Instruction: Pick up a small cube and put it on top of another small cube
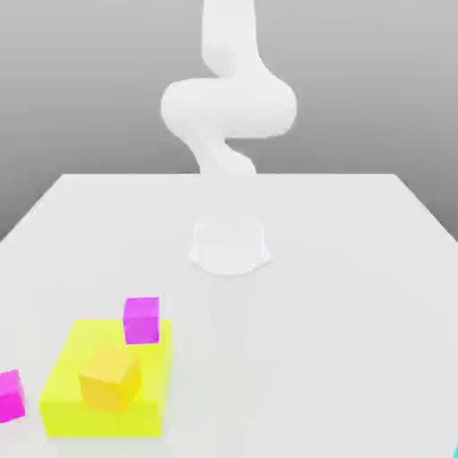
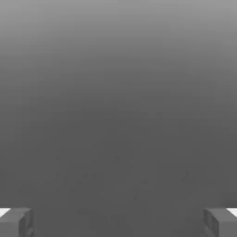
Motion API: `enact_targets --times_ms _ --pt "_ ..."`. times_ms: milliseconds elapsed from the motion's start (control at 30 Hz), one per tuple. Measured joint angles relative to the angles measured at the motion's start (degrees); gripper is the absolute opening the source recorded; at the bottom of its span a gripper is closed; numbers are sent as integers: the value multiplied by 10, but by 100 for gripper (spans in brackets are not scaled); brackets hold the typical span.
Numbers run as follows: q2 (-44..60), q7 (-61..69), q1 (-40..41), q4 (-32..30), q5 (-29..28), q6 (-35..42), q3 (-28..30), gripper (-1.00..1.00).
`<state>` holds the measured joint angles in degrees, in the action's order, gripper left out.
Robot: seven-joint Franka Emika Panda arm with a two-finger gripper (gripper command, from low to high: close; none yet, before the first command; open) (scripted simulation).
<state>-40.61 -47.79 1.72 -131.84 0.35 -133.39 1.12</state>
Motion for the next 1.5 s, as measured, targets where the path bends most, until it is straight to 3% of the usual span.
enact_targets --times_ms 467,933,1100,1133,1333,1500 --pt "294 -103 87 -3 29 -91 78 0" --pt "588 -172 191 -6 102 -179 135 0" --pt "693 -150 227 13 145 -247 104 0" --pt "704 -147 231 16 150 -255 99 -100" --pt "709 -146 233 17 151 -260 96 -100" --pt "631 -173 209 -1 115 -200 128 -100"
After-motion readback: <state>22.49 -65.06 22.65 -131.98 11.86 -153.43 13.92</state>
